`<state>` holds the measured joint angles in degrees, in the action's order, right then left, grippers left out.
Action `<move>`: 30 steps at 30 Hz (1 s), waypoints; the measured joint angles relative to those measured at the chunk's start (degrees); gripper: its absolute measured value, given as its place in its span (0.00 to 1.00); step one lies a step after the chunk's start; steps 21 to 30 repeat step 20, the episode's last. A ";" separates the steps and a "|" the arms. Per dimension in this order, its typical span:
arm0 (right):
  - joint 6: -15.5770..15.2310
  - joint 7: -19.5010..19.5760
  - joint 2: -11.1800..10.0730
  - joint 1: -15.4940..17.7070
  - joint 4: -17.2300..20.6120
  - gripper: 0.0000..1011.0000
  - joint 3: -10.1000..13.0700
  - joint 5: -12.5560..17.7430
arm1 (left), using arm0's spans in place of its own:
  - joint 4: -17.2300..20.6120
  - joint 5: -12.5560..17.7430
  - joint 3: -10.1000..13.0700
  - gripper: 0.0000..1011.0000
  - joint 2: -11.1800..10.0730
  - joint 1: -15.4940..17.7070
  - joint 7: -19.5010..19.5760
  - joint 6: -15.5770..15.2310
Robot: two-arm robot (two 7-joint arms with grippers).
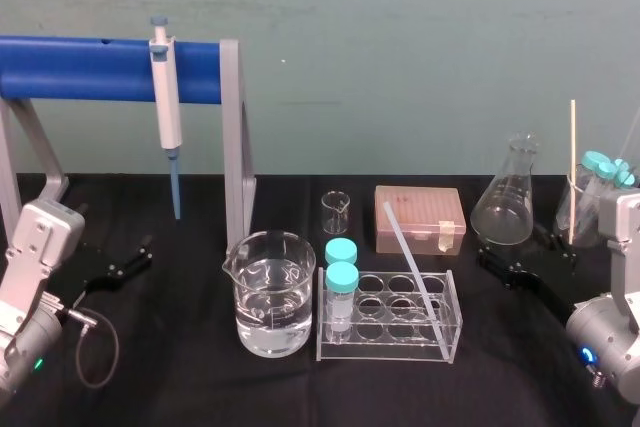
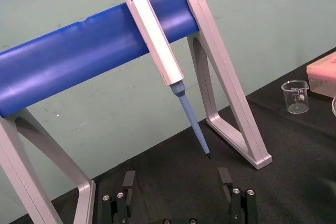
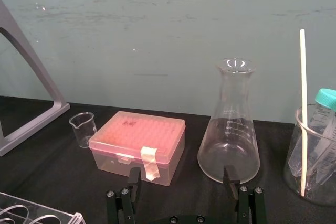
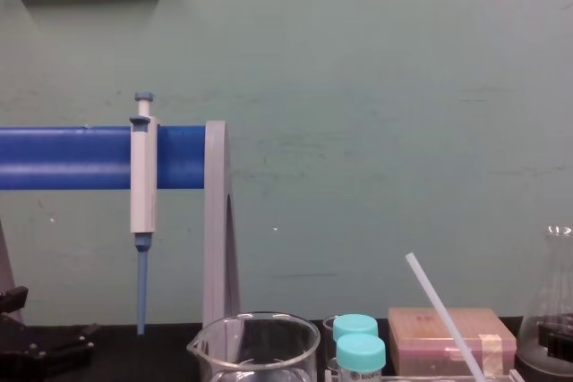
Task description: Pick up the stirring rod with one hand, then place it down.
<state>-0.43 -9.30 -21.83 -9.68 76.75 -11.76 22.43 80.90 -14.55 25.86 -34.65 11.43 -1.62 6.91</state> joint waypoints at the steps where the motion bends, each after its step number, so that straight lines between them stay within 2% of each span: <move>1: 0.01 -0.01 -0.01 0.00 0.00 0.99 -0.01 0.01 | 0.00 0.00 0.00 0.99 0.00 0.00 0.00 0.00; 30: 0.07 -0.04 -0.04 0.00 0.00 0.99 -0.01 0.07 | 0.00 0.00 0.00 0.99 0.00 0.00 0.00 0.00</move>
